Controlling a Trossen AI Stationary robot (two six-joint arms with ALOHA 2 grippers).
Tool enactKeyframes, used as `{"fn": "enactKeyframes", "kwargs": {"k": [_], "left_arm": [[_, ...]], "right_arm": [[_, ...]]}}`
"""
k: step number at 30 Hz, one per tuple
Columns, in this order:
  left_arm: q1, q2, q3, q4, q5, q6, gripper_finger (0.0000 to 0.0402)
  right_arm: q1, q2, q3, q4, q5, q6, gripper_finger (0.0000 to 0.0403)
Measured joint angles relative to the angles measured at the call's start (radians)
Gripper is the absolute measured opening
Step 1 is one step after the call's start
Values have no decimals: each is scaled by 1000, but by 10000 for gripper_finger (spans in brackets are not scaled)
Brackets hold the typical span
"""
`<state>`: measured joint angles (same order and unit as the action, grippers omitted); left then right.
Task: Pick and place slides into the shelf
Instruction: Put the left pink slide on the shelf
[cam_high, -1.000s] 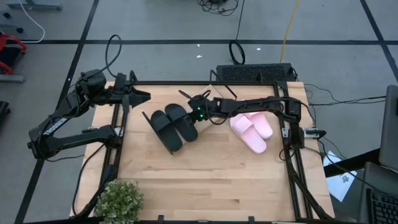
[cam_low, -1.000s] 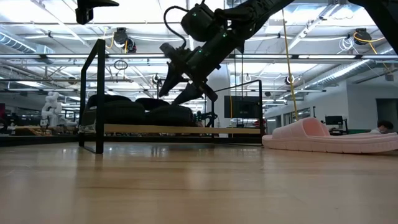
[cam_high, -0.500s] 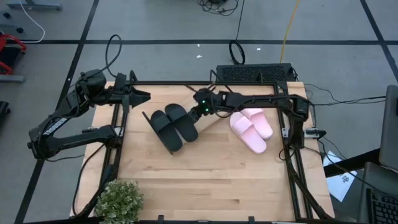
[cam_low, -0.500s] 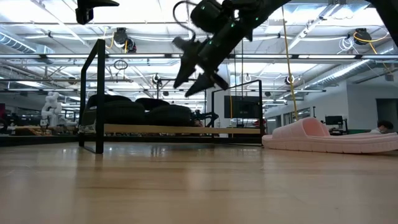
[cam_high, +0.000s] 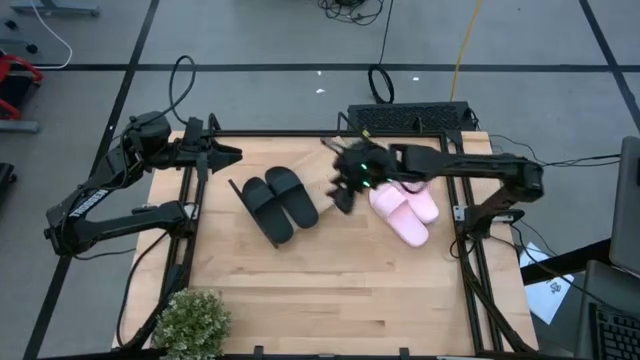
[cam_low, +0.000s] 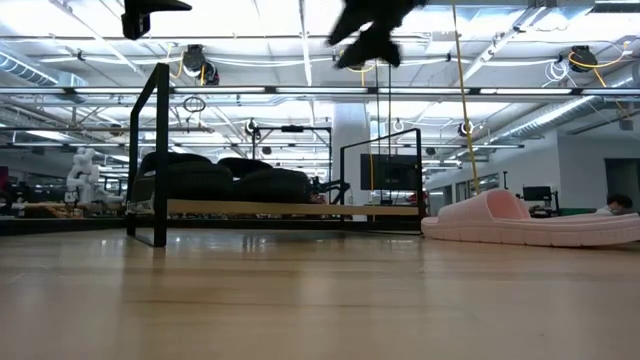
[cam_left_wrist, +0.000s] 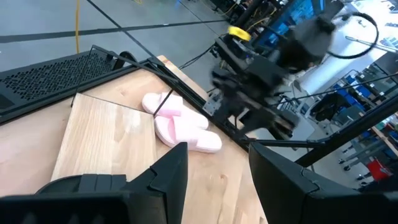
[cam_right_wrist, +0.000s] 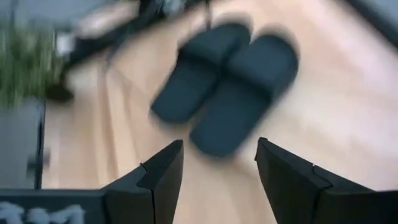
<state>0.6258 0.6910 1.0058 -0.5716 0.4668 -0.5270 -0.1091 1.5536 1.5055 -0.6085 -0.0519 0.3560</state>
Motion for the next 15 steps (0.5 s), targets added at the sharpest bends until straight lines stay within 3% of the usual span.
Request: {"fn": "enactKeyframes", "kwargs": {"k": [3,10,15], "left_arm": [[0,0,0,0,0,0,165],[0,1,0,0,-6,0,165],[0,1,0,0,-24,0,165]], "right_arm": [[72,-56,0,-218,55,-4,192],[240,-80,0,-768,379,190,192],[309,-90,-70,-838,470,260,192]]}}
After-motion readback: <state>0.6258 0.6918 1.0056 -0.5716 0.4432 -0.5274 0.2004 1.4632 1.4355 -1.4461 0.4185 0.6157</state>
